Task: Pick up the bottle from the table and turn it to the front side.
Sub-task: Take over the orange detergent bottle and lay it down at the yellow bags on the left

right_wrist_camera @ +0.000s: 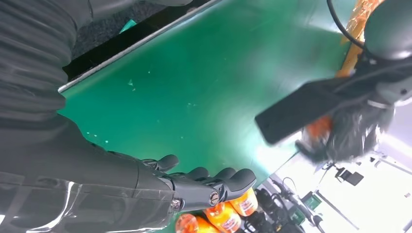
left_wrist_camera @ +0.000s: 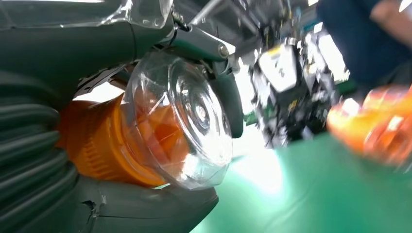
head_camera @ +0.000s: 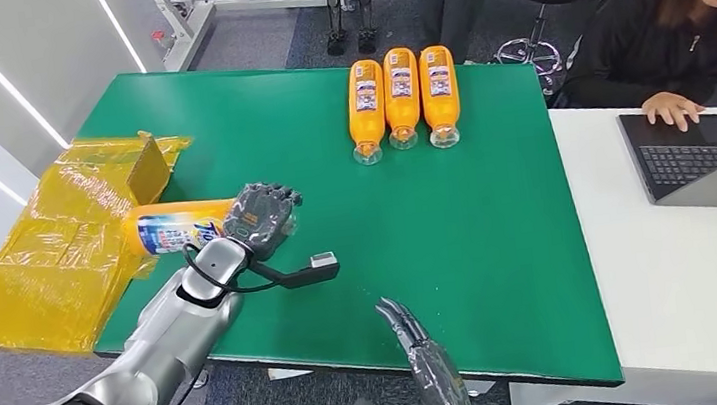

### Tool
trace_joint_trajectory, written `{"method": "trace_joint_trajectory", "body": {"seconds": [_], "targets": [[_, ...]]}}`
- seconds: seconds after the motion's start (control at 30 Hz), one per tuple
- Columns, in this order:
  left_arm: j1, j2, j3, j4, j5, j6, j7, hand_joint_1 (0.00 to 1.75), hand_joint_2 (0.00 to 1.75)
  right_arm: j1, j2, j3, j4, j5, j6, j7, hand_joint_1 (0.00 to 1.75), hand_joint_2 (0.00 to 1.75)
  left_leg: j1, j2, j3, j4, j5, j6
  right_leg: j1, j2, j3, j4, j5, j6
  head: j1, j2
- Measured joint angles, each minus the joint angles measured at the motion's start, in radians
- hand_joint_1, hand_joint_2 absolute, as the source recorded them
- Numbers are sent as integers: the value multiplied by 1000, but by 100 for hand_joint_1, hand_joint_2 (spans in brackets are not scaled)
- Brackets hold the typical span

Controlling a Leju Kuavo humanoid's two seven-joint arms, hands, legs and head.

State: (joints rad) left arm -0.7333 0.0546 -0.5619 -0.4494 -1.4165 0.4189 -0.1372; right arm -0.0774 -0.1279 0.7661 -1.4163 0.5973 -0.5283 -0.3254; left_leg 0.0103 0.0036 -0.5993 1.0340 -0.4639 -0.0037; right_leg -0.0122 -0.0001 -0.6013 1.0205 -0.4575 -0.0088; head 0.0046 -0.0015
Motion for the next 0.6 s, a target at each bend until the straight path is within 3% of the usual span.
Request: {"method": "trace_joint_trajectory", "body": {"seconds": [0.27, 0.43, 0.57, 0.6], "targets": [[-41, 26, 0, 129, -13, -166, 119, 175, 175, 42, -14, -28, -30, -16, 0, 23, 0, 175, 0, 0, 0, 0, 0, 0, 0, 0, -1, 0, 0, 0, 0, 0], [-54, 45, 0, 163, -31, -244, 145, 174, 175, 69, -30, -53, -85, -3, -2, 79, 0, 175, 0, 1, 0, 0, 0, 0, 0, 1, -1, 0, 0, 0, 0, 0], [-64, 56, 0, 179, -39, -276, 145, 4, 175, 90, -48, -68, -128, 3, -3, 109, 0, 175, 0, 0, 0, 0, 0, 0, 0, 1, -1, 0, 0, 0, 0, 0], [-66, 57, 0, 182, -40, -284, 144, 2, 175, 95, -52, -70, -137, 6, -2, 118, 0, 175, 0, 1, 0, 0, 0, 0, 0, 1, -1, 0, 0, 0, 0, 0]]}}
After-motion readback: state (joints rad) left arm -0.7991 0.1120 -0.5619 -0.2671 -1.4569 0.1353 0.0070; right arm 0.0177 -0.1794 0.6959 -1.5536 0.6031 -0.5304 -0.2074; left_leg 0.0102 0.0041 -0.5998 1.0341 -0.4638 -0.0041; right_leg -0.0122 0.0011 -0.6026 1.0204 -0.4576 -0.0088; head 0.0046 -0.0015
